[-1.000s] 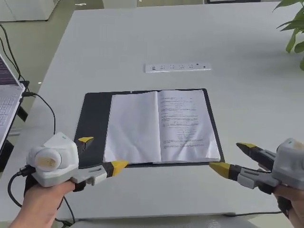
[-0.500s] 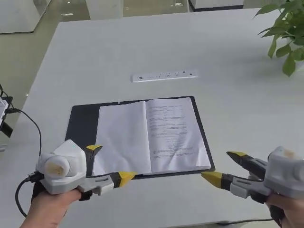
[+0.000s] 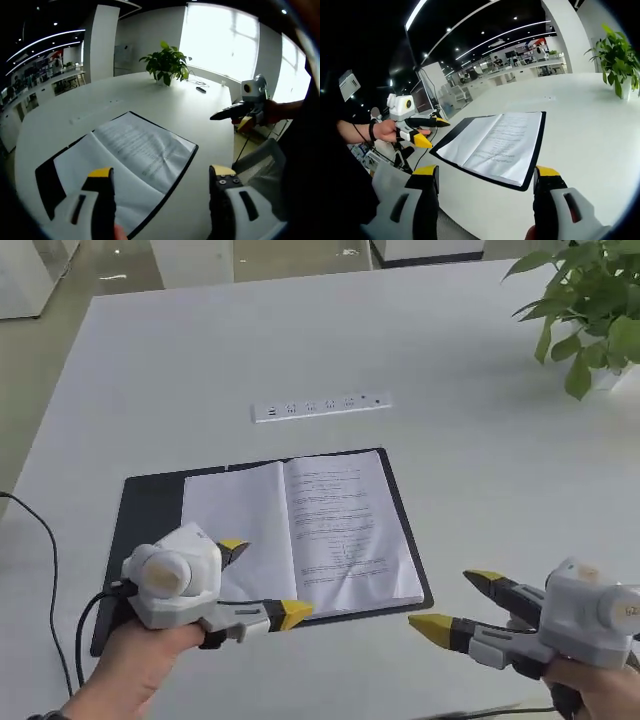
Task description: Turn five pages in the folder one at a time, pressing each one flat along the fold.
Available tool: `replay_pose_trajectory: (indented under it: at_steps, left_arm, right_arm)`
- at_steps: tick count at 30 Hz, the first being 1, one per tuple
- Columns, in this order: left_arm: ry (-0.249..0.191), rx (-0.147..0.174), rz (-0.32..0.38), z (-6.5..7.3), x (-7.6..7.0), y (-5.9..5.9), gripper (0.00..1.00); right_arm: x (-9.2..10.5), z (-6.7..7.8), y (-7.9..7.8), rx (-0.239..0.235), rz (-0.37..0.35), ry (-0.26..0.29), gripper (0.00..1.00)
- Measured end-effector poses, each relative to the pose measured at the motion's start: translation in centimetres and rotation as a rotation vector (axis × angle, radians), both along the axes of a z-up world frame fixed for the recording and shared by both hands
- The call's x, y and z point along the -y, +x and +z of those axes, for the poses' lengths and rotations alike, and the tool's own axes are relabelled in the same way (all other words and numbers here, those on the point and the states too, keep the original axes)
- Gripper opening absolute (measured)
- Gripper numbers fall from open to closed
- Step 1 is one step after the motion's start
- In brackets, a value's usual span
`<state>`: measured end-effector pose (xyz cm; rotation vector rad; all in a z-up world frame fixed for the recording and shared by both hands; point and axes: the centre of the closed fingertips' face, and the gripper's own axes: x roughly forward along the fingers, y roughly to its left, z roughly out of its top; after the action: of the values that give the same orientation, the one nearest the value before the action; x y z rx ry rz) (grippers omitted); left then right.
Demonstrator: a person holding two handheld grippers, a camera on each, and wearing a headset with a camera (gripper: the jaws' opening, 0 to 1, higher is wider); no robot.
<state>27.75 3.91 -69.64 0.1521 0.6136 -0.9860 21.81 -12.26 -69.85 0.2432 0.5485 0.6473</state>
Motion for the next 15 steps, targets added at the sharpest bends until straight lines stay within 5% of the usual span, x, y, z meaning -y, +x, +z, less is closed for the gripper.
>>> replay_pose_trajectory:
  at_steps: [15]
  left_arm:
    - [-0.011,-0.014,-0.085,-1.7,6.7,1.9,0.74]
  right_arm:
    - [0.6,-0.6,-0.4,-0.024,-0.017,0.023,0.75]
